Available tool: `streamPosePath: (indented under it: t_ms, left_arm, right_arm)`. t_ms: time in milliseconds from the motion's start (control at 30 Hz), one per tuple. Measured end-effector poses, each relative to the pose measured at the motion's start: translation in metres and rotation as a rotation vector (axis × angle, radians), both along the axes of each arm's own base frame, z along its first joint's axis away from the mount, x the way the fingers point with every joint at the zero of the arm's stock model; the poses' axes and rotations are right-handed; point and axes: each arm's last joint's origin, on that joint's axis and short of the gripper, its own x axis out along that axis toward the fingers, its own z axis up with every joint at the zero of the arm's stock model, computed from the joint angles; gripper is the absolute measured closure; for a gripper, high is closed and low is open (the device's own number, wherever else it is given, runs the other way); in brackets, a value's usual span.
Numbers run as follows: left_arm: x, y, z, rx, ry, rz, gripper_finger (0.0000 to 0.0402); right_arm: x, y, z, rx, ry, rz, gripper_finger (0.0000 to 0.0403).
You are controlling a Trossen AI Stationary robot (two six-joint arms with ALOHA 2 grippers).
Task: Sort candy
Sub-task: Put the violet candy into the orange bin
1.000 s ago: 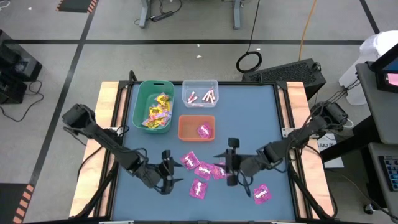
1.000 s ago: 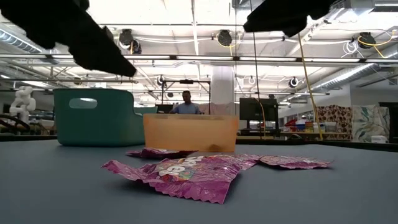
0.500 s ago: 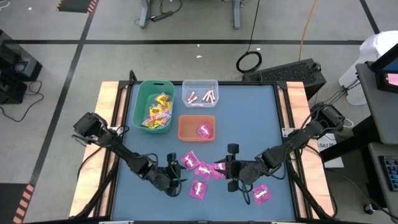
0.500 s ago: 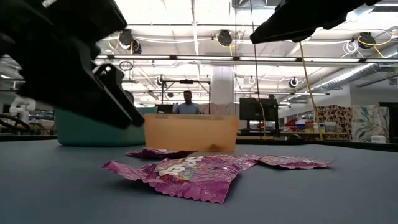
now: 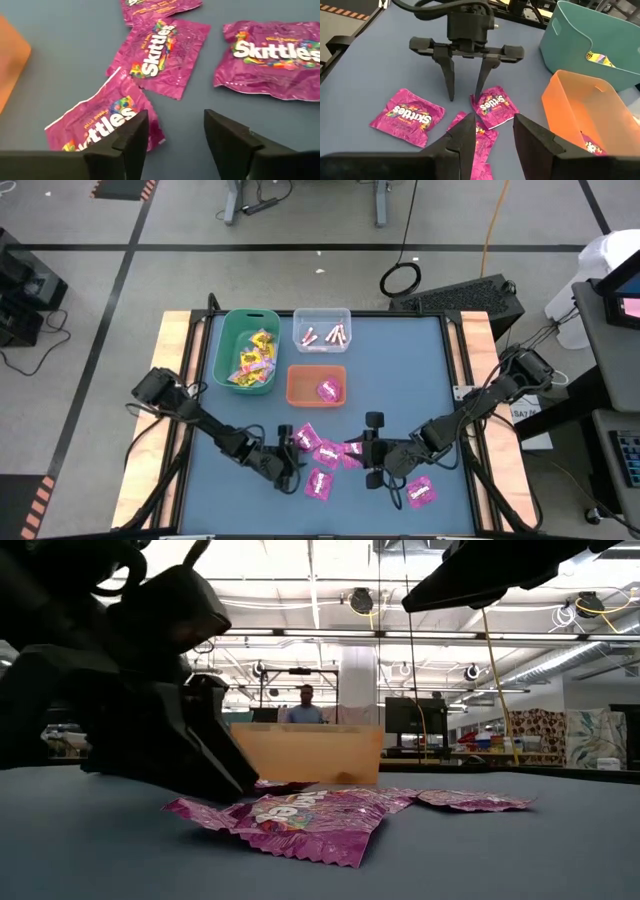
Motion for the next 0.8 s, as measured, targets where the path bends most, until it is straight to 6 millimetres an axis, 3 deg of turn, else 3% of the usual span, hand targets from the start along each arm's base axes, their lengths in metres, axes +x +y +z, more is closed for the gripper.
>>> streamPosePath:
  t_ms: [267,467,800]
  left_arm:
    - [0.002,0.006,-0.001,0.027,-0.003,0.044,0.0241]
    - [0.005,0.016,-0.002,-0.048,0.037,0.095,0.0266]
    - [0.006,0.022,-0.004,-0.022,0.048,0.118,0.0394]
  right_arm:
    - [0.0,0.0,0.0,-0.013,0.002,0.007,0.028]
    - [0.0,0.0,0.0,-0.012,0.001,0.008,0.028]
    - [0.0,0.0,0.001,-0.011,-0.006,0.01,0.028]
